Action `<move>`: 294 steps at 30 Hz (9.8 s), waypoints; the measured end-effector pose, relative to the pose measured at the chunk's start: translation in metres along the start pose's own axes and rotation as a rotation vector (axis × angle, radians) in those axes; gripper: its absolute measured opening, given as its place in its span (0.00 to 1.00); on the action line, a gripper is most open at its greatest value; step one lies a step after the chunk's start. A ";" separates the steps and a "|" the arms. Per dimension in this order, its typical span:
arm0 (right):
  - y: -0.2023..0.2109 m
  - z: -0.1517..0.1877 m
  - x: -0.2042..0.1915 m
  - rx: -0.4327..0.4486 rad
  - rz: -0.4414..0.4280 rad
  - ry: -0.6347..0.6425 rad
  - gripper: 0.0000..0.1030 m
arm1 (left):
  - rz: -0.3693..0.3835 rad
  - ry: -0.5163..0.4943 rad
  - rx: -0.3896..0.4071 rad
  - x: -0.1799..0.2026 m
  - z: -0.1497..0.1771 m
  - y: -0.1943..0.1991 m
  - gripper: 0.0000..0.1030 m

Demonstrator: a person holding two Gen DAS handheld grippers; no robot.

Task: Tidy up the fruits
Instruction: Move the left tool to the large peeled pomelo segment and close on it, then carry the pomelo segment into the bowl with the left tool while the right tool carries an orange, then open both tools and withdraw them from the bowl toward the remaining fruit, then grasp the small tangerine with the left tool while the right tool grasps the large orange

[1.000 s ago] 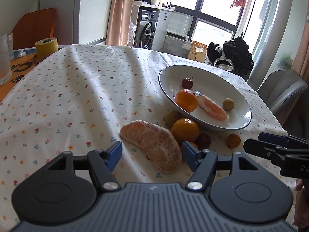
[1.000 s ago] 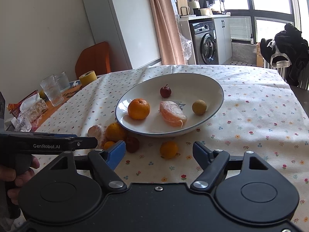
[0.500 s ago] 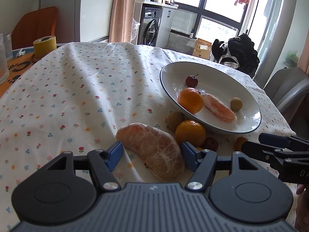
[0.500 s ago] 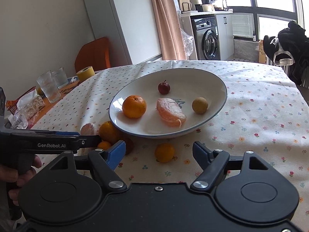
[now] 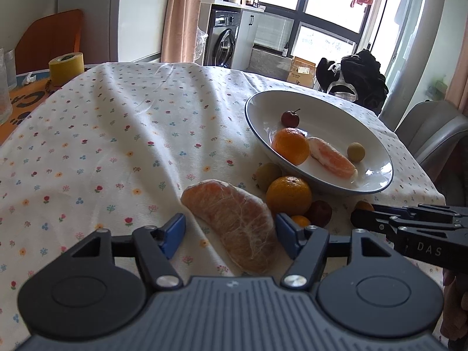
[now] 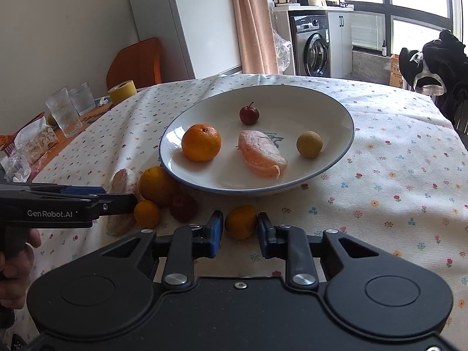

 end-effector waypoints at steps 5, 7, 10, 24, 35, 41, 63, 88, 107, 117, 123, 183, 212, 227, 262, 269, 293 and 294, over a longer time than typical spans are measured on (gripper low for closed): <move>0.004 0.001 -0.004 0.003 -0.003 0.008 0.23 | 0.001 -0.009 -0.010 -0.004 0.007 0.010 0.59; 0.006 0.002 -0.005 0.006 -0.006 0.010 0.23 | -0.005 -0.016 -0.011 -0.006 0.010 0.014 0.58; 0.006 0.003 -0.006 0.007 -0.010 0.011 0.23 | -0.015 -0.021 -0.015 -0.006 0.012 0.019 0.57; 0.002 0.004 -0.005 0.007 -0.023 0.012 0.23 | -0.018 -0.017 -0.011 0.007 0.001 -0.002 0.50; -0.001 0.002 -0.002 0.020 -0.032 0.021 0.23 | -0.120 -0.043 -0.004 0.016 -0.002 -0.010 0.41; 0.002 0.002 -0.007 0.017 -0.027 0.028 0.21 | -0.076 -0.029 0.016 0.011 0.001 -0.005 0.38; 0.023 -0.012 -0.042 0.060 -0.015 0.097 0.20 | 0.095 0.080 0.079 -0.012 -0.002 0.035 0.15; 0.045 -0.044 -0.029 0.171 0.012 0.090 0.20 | 0.156 -0.009 0.155 0.021 -0.039 0.056 0.15; 0.034 -0.050 0.030 0.174 0.050 -0.015 0.20 | 0.206 -0.096 0.093 0.075 -0.071 0.017 0.15; 0.031 -0.052 0.046 0.175 0.053 -0.041 0.20 | 0.215 -0.060 0.080 0.084 -0.087 -0.010 0.16; 0.026 -0.055 0.050 0.167 0.049 -0.050 0.20 | 0.200 -0.043 0.108 0.077 -0.094 -0.002 0.19; 0.084 -0.025 -0.008 0.254 0.020 -0.058 1.00 | 0.138 0.029 0.147 0.005 -0.016 0.068 1.00; 0.083 -0.001 -0.021 0.197 -0.049 -0.017 0.96 | 0.133 -0.012 0.104 0.001 0.008 0.061 0.97; 0.057 0.007 -0.016 0.128 -0.078 -0.020 0.78 | 0.154 -0.058 0.029 0.019 0.010 0.027 0.62; 0.009 -0.002 -0.035 0.048 -0.114 0.009 0.70 | 0.158 -0.015 -0.006 -0.002 0.003 0.007 0.21; 0.000 -0.007 -0.045 0.026 -0.122 0.030 0.61 | 0.149 0.007 0.005 -0.016 0.005 0.013 0.21; -0.001 -0.003 -0.062 0.004 -0.150 0.099 0.00 | 0.132 0.028 0.018 -0.028 0.009 0.023 0.21; 0.000 -0.003 -0.062 0.007 -0.150 0.099 0.00 | 0.131 0.029 0.019 -0.028 0.009 0.024 0.21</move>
Point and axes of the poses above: each gripper's, at about its wrist camera, not at the fingertips, and y roughly against the way its jaws point, x to its right, z to its underside, the point moved 6 cm from there along -y, roughly the way its jaws point, and after that the axes turned 9 degrees about -x, right-handed, at the moved point
